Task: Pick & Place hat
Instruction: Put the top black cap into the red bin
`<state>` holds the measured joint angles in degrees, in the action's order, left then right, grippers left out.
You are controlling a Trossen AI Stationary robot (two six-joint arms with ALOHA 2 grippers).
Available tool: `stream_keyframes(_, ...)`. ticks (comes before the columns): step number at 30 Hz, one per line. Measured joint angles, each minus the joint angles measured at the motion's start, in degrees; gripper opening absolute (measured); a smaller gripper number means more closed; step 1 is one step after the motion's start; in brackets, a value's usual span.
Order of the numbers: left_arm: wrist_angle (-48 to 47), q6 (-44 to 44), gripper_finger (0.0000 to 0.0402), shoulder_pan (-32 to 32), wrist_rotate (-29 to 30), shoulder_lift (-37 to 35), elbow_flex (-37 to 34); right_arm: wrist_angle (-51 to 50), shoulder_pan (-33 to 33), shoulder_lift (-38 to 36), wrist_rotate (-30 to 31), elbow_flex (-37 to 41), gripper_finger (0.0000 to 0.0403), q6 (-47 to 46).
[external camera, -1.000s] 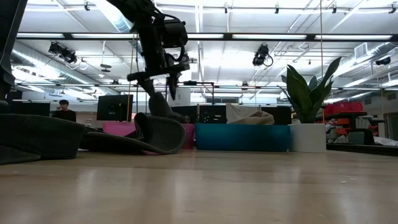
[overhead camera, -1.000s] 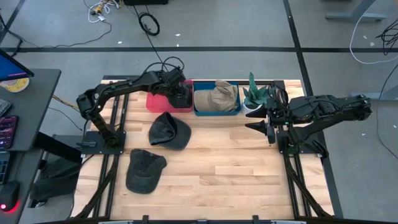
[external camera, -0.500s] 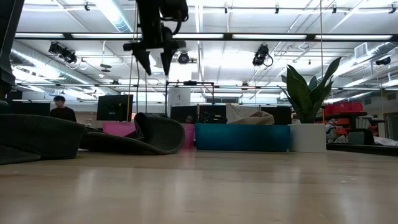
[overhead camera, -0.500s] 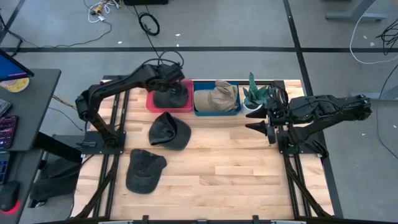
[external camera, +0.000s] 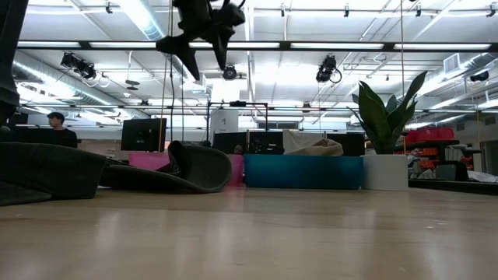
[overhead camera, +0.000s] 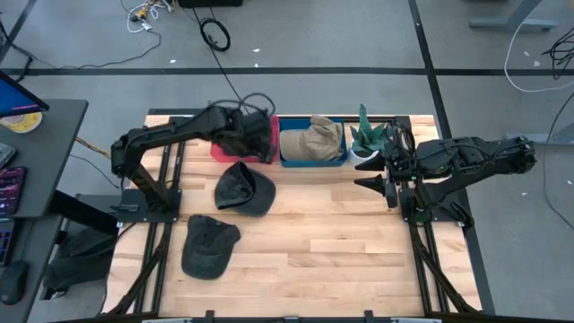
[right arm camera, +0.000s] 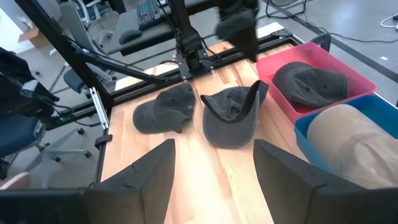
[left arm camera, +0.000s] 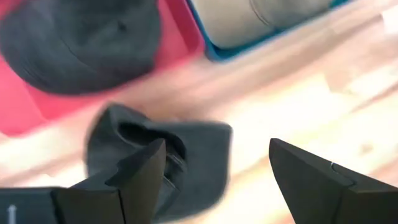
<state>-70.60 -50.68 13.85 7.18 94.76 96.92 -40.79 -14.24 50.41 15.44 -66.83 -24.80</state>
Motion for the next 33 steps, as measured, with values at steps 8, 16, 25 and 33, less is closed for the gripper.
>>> stream_keyframes(8, 0.12, -13.06, 0.0291, -8.41, 5.00, 0.07, 0.00, -0.36, 0.00, 0.00, -0.03, 0.34, 0.0219, -0.23)
stream_keyframes(16, 0.12, -22.49, 0.0291, -14.25, 4.30, 0.07, 0.00, -0.50, 0.00, 0.03, -3.07, 4.85, 0.0219, -1.91)
stream_keyframes(25, -7.77, -34.39, 0.0291, -19.59, 5.84, 0.23, -0.20, 0.77, 0.00, 0.26, -3.78, 6.21, 0.0219, -1.73)
stream_keyframes(33, -16.63, -36.00, 0.0291, -16.79, 5.50, -0.48, -10.31, 3.86, 0.02, 0.26, -8.52, 6.21, 0.0219, 0.61)
